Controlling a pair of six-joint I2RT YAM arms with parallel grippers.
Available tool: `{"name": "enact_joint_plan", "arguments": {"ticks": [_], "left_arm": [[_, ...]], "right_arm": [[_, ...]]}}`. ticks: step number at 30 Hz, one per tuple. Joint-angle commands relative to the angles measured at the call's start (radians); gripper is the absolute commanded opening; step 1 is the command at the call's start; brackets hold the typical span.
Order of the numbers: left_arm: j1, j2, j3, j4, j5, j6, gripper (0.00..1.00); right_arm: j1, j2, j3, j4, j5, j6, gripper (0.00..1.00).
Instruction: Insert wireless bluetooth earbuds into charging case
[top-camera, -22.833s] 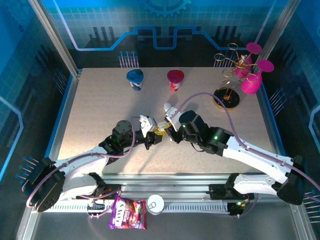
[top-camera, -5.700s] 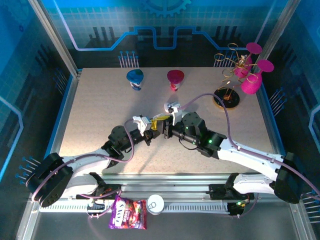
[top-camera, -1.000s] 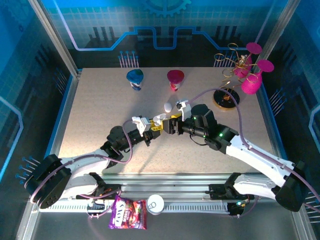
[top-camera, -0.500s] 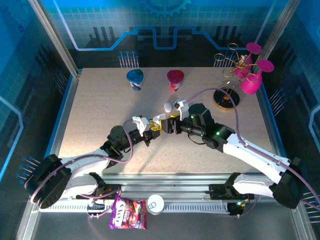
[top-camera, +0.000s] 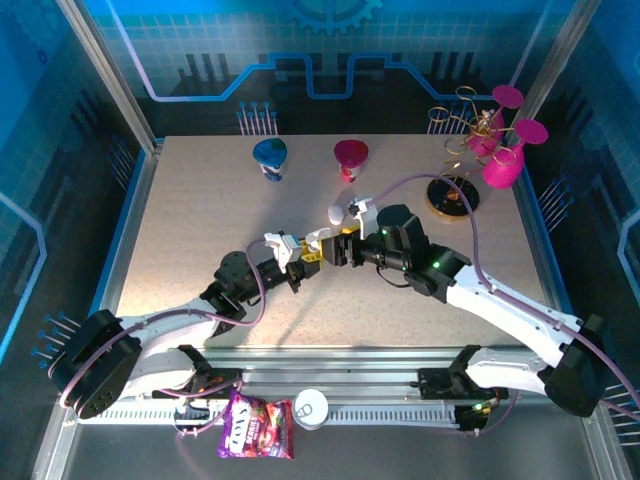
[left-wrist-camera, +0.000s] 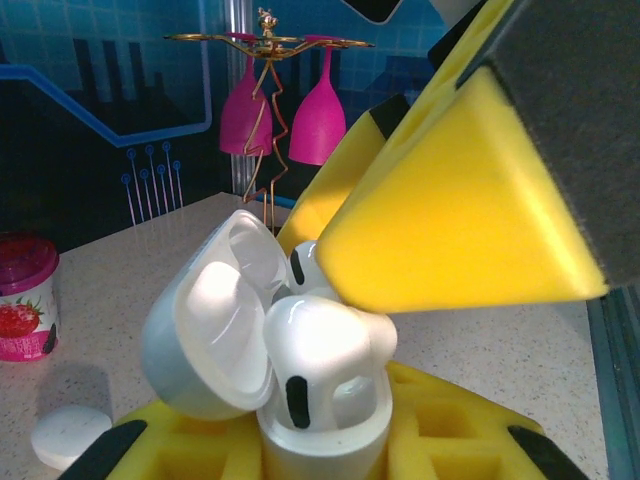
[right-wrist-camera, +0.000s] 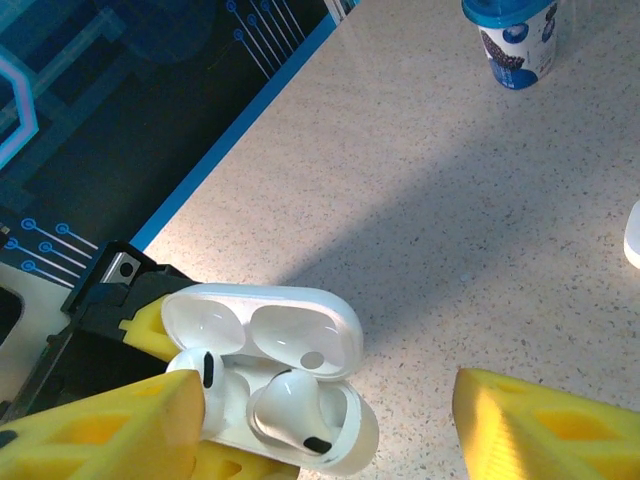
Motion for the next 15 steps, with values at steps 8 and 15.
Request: {"name": "enact_joint_plan", "arguments": {"ticks": [8,15], "left_arm": [[-0.006,-0.017,0.022,0.064,0.029,0.009,0.00],[-0.005,-0.008,0.030,0.065,0.040,0.003,0.00]], "right_arm": [[0.000,-0.065,-0.011,-0.026,-0.041,-0.025,0.75],[0.005,-0.048,-0.028,-0.015,-0.050,-0.016,0.75]]}}
